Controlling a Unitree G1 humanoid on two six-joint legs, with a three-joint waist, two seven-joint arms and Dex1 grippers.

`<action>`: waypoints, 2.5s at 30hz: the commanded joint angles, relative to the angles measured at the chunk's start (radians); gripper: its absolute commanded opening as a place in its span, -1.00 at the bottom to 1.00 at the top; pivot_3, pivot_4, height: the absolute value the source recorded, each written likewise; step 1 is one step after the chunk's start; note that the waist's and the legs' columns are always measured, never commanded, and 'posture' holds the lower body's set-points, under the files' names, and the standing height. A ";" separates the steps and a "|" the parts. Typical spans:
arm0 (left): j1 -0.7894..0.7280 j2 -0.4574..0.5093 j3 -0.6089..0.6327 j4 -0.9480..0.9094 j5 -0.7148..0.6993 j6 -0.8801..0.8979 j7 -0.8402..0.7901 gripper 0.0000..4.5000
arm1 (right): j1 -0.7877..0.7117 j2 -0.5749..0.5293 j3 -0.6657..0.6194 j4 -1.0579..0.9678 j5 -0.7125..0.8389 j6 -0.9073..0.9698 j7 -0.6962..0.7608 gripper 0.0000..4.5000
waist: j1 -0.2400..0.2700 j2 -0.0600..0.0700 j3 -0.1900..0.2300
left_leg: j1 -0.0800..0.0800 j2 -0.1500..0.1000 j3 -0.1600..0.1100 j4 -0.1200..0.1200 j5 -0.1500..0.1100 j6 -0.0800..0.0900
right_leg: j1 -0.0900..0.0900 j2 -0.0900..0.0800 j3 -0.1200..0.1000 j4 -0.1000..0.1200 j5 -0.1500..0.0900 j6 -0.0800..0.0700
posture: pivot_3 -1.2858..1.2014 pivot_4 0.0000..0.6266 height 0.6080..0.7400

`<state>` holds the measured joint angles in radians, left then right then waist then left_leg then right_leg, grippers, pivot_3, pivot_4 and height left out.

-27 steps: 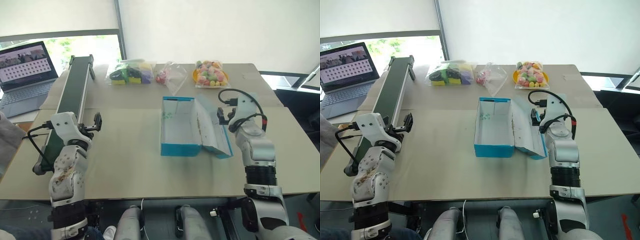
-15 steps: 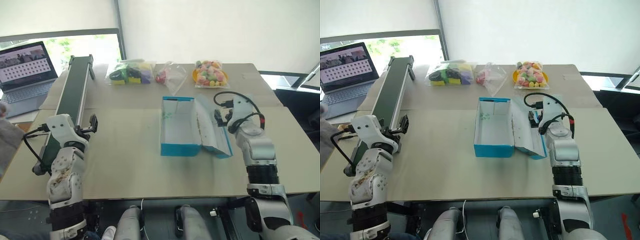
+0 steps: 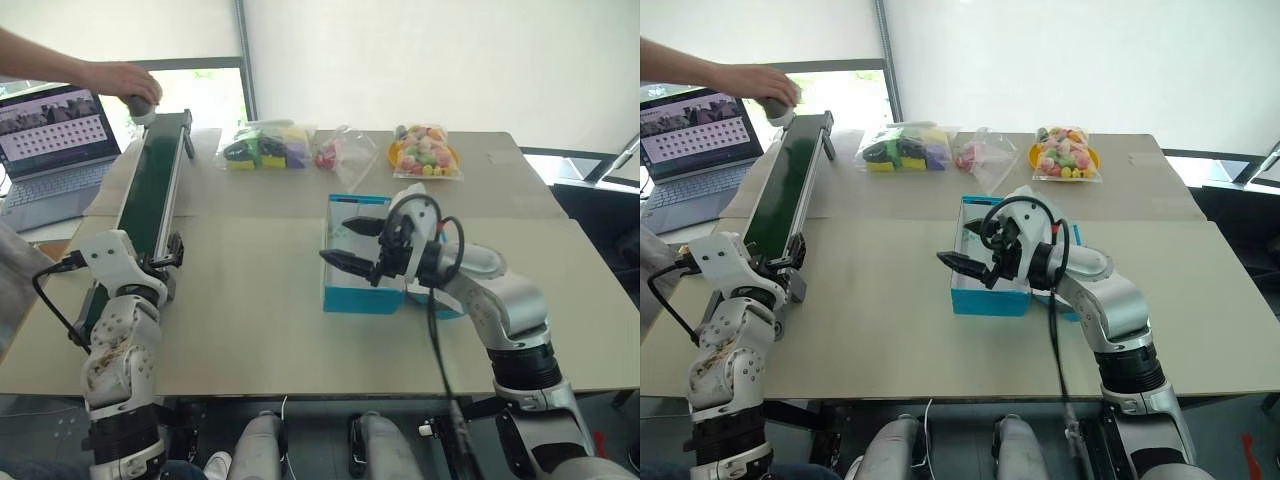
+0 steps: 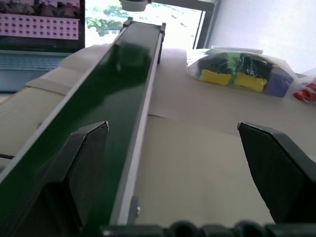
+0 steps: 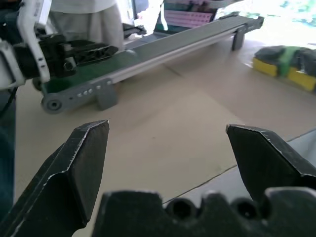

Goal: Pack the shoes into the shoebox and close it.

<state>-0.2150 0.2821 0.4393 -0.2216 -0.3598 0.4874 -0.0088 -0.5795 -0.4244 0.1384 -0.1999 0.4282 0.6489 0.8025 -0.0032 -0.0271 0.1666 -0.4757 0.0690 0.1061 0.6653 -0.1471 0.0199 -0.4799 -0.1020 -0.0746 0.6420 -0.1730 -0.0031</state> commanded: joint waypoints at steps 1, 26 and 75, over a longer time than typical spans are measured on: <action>0.014 0.044 0.036 0.005 -0.012 0.035 -0.010 1.00 | -0.042 -0.012 0.050 -0.016 -0.033 -0.032 0.032 0.97 | 0.002 0.000 0.000 | 0.000 0.000 0.000 0.000 0.000 0.000 | 0.000 0.000 0.000 0.000 0.000 0.000 | 0.03 -0.52 0.10; -0.032 0.121 0.037 0.137 0.002 0.132 -0.020 1.00 | 0.011 0.080 0.036 -0.113 0.004 0.082 -0.105 0.97 | 0.015 -0.003 0.000 | -0.001 0.000 0.000 0.000 -0.001 -0.002 | -0.001 -0.003 -0.004 0.000 0.000 -0.001 | 0.03 -0.52 0.10; -0.072 0.067 0.058 0.141 -0.027 0.188 0.034 0.37 | 0.000 0.109 -0.001 -0.119 0.022 0.090 -0.168 1.00 | 0.020 -0.003 0.000 | 0.000 0.000 -0.003 0.000 -0.001 -0.002 | 0.001 -0.006 -0.009 0.000 -0.001 -0.001 | 0.03 -0.52 0.10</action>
<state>-0.2695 0.3561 0.4967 -0.0754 -0.3624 0.6710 0.0308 -0.5437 -0.3235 0.1699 -0.2732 0.4185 0.7363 0.6378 0.0172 -0.0302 0.1668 -0.4761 0.0689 0.1027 0.6651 -0.1484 0.0183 -0.4779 -0.1086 -0.0853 0.6420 -0.1736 -0.0047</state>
